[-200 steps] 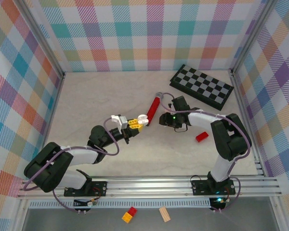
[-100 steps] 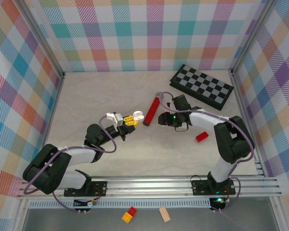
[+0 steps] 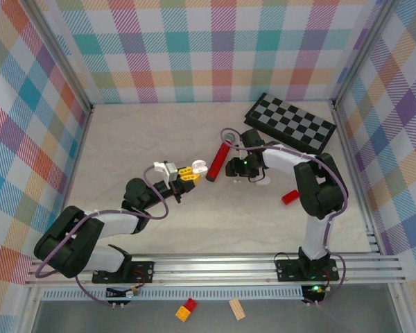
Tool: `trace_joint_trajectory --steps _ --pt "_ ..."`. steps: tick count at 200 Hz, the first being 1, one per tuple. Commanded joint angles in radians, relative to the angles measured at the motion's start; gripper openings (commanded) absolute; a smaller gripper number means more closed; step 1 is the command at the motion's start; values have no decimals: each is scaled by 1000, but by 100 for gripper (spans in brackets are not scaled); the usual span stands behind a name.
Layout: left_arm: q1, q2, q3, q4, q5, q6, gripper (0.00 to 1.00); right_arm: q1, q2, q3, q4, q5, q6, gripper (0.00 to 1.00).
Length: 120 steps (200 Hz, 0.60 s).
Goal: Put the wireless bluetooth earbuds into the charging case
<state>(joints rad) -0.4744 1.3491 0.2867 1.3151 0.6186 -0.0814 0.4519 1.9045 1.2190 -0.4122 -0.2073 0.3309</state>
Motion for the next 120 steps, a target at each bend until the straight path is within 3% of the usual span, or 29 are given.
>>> trace_joint_trajectory --steps 1,120 --pt "12 -4 14 42 0 18 0 5 10 -7 -28 -49 -14 56" --pt "14 0 4 43 -29 69 0 39 -93 -64 -83 15 -5 55"
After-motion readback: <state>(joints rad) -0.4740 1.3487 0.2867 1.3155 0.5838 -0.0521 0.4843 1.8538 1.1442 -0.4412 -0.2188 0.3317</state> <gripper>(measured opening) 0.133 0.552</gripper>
